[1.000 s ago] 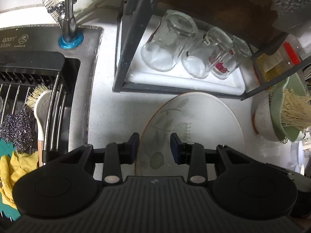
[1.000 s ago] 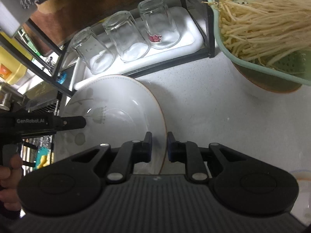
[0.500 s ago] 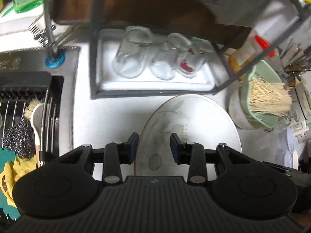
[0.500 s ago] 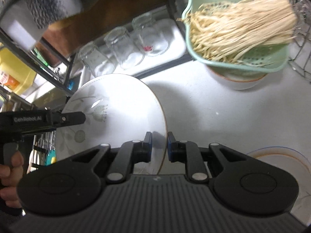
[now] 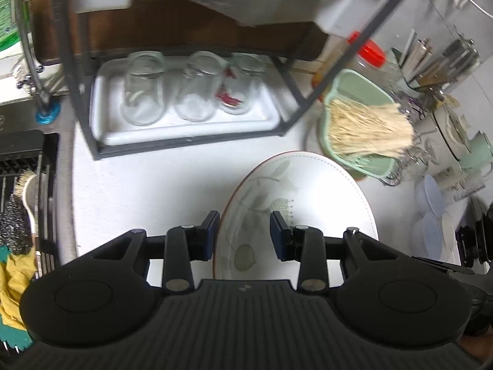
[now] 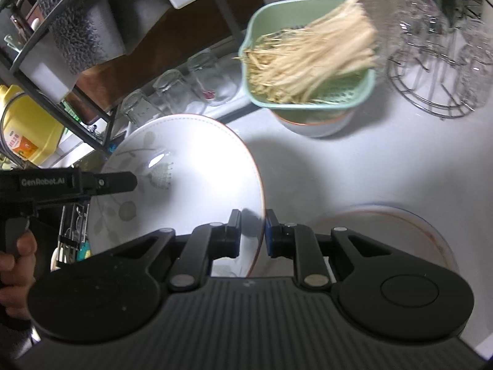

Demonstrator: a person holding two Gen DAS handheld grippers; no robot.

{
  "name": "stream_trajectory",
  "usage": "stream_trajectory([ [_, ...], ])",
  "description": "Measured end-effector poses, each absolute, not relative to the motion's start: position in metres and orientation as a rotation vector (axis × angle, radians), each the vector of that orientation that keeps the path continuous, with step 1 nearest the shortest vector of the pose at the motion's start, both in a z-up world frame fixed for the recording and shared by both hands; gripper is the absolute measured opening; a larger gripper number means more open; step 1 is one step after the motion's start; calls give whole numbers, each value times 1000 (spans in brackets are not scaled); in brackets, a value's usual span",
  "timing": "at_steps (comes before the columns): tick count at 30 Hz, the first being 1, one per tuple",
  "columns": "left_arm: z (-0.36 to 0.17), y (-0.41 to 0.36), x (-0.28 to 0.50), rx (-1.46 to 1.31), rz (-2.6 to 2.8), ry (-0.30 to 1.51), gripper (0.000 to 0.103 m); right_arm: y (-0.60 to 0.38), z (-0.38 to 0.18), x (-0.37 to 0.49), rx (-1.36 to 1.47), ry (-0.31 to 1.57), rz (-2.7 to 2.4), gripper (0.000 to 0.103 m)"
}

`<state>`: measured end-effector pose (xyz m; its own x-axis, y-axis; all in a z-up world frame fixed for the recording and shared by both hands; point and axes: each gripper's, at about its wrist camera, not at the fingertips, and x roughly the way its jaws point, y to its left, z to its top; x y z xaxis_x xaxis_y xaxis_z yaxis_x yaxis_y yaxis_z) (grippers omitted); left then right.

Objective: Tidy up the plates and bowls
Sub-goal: 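Lift the second leaf plate with both grippers and carry it toward the stack, then lower the second leaf plate with both grippers onto the stacked plates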

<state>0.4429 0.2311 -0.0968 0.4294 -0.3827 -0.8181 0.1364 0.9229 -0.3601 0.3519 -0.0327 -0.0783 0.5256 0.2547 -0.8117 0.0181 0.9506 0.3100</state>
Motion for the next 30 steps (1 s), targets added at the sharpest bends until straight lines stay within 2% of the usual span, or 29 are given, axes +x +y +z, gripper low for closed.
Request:
stream_trajectory([
  [10, -92, 168, 430, -196, -391, 1074, 40, -83, -74, 320, 316, 993, 122, 19],
  [30, -119, 94, 393, 7, -293, 1149, 40, -144, -109, 283, 358, 1043, 237, 19],
])
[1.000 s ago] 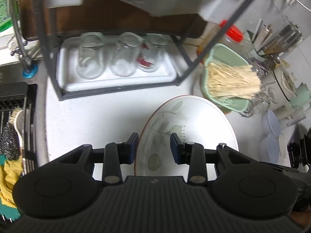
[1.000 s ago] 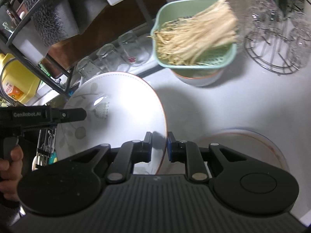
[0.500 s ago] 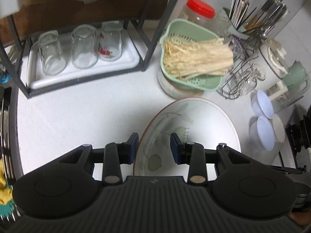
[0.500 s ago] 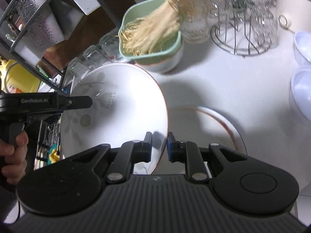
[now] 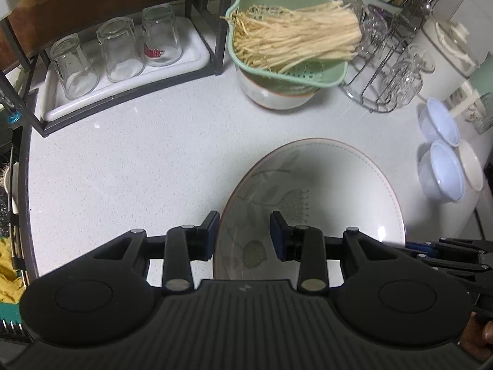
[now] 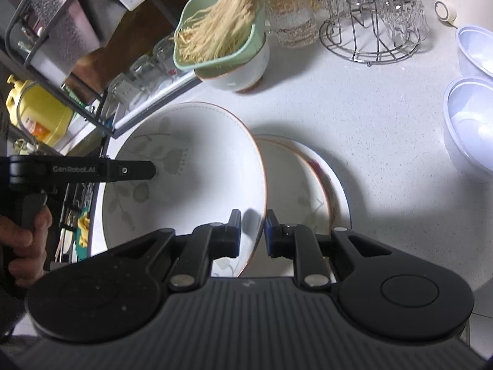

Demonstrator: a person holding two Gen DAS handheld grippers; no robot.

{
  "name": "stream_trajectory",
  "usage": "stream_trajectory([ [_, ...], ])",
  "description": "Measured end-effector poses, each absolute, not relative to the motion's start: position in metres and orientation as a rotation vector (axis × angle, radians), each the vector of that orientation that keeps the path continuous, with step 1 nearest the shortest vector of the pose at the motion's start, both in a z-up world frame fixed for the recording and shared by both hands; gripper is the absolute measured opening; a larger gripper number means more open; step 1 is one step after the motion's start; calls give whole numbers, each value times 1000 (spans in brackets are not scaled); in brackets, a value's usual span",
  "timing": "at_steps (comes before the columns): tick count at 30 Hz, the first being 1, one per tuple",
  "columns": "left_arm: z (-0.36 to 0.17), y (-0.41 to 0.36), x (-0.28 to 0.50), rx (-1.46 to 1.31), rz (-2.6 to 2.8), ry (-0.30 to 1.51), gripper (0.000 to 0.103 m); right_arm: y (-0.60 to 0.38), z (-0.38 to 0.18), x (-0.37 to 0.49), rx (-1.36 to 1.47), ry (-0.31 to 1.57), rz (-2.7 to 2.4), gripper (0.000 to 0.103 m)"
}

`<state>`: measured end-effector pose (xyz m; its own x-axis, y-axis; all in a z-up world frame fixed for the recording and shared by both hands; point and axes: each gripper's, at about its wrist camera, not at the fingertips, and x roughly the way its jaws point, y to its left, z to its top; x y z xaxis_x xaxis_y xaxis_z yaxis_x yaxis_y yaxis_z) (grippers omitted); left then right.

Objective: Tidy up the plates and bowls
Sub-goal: 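Lower the second leaf plate with both grippers onto the stacked plates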

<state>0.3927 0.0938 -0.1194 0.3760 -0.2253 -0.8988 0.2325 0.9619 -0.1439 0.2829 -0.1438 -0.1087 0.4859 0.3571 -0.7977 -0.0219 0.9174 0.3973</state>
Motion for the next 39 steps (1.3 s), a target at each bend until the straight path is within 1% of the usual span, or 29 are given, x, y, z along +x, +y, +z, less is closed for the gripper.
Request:
stream_trajectory([
  [10, -130, 78, 398, 85, -257, 1191, 40, -149, -121, 289, 321, 1066, 277, 19],
  [18, -135, 66, 397, 135, -251, 1193, 40, -155, -131, 293, 331, 1098, 285, 19],
  [27, -134, 56, 396, 196, -223, 1191, 41, -156, -132, 294, 318, 1091, 286, 18],
  [39, -120, 56, 390, 99, -186, 1160, 41, -161, -124, 290, 283, 1046, 256, 18],
])
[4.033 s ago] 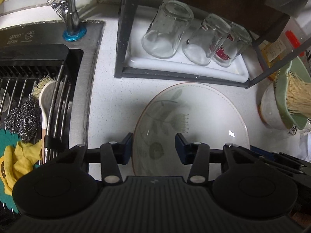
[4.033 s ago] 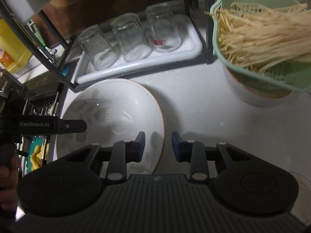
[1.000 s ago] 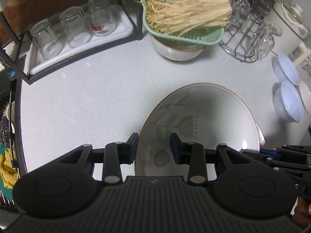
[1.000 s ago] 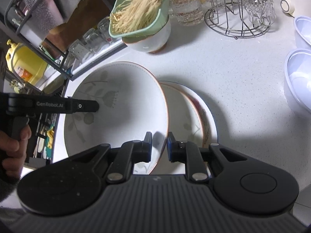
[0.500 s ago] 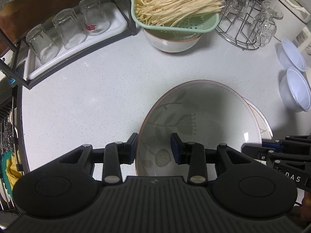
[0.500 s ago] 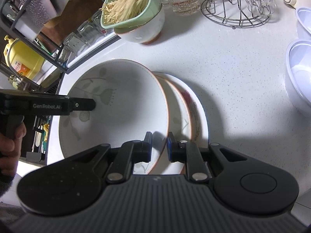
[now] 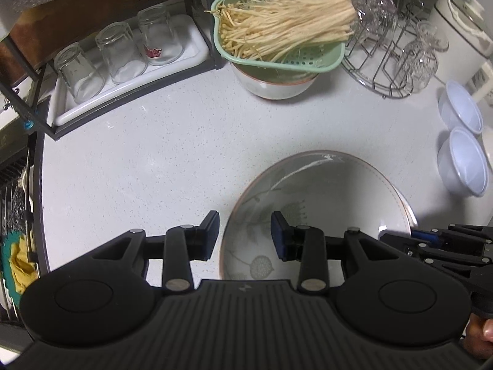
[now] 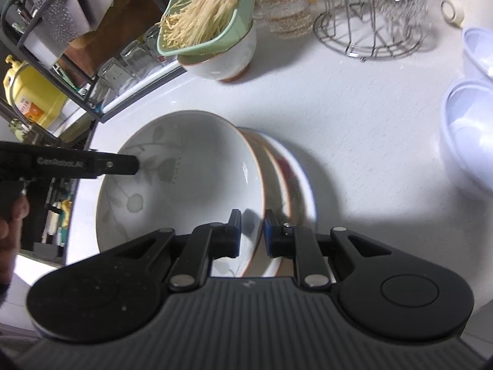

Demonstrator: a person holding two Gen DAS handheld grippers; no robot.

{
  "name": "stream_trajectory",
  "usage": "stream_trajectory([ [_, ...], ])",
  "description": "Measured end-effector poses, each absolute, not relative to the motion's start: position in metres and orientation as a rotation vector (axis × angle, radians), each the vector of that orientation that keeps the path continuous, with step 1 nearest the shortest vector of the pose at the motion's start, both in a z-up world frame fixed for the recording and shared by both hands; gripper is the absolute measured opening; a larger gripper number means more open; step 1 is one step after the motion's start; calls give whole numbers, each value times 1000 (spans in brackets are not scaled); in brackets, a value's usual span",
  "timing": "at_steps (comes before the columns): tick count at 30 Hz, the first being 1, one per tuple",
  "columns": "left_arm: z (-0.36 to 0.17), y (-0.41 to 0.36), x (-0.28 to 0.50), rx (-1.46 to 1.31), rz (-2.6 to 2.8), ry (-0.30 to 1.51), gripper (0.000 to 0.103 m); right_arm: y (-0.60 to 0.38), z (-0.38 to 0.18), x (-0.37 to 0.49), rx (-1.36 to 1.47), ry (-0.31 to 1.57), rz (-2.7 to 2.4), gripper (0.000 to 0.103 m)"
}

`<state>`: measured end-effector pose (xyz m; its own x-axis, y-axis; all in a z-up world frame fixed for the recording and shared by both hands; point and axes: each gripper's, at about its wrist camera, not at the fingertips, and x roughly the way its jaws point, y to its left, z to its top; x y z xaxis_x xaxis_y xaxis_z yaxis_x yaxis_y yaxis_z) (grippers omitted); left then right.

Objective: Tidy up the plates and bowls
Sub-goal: 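Lower the second leaf plate with both grippers onto the stacked plates, then open both grippers and withdraw them from the plate stack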

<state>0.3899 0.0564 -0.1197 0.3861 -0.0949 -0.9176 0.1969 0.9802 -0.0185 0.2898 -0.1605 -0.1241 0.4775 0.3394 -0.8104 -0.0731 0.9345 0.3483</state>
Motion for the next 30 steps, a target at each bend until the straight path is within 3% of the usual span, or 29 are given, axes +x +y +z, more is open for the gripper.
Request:
stream_trajectory([
  [30, -66, 39, 332, -137, -107, 1023, 41, -188, -81, 264, 171, 875, 301, 18],
])
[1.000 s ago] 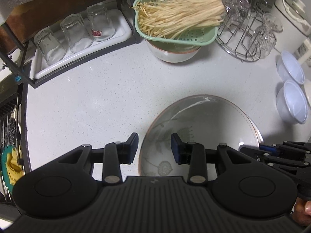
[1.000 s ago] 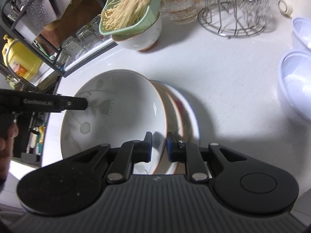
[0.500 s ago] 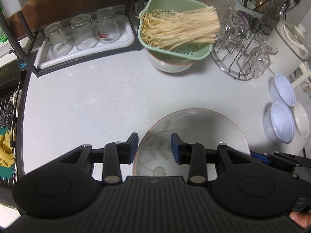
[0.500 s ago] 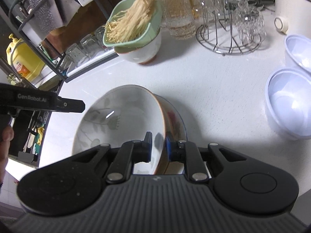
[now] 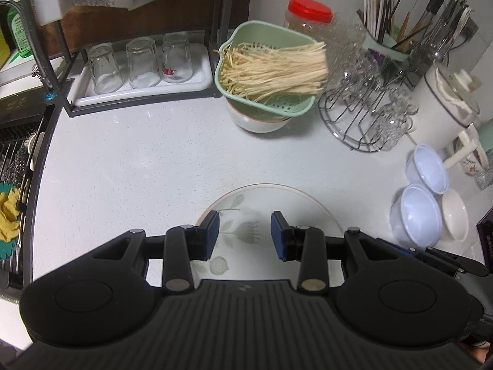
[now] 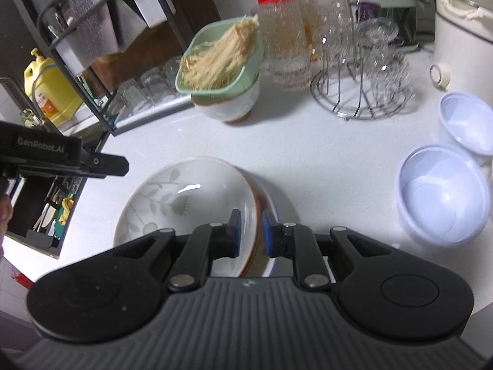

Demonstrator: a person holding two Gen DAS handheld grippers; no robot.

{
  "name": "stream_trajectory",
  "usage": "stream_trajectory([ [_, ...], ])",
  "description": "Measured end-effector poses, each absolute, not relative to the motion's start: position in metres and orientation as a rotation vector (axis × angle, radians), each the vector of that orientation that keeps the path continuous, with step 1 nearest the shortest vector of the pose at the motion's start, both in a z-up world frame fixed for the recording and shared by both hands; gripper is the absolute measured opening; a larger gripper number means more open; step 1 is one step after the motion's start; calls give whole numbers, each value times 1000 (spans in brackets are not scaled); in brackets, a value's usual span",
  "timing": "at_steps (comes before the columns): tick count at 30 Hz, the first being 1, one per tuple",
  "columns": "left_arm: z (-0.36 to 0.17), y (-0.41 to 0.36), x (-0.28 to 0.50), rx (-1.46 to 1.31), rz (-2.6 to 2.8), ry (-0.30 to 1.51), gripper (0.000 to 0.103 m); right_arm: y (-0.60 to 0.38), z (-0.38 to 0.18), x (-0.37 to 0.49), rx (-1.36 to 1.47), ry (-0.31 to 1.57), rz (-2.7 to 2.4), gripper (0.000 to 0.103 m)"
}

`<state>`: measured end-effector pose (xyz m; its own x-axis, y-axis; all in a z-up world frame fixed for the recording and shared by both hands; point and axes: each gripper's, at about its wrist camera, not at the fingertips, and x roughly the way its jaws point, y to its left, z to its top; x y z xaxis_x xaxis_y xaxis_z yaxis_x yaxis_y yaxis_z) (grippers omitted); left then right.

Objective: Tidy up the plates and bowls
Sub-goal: 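Open both grippers and withdraw them from the plate stack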

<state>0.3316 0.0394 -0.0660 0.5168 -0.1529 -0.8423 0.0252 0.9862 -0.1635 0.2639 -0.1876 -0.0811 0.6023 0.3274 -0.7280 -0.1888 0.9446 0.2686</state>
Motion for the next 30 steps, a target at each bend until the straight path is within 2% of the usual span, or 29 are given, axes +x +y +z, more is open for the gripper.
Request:
stream_trajectory([
  [17, -4, 32, 261, -216, -147, 880, 41, -213, 0, 208, 185, 695, 295, 18],
  [30, -1, 65, 219, -204, -222, 906, 41, -194, 17, 153, 137, 684, 172, 18],
])
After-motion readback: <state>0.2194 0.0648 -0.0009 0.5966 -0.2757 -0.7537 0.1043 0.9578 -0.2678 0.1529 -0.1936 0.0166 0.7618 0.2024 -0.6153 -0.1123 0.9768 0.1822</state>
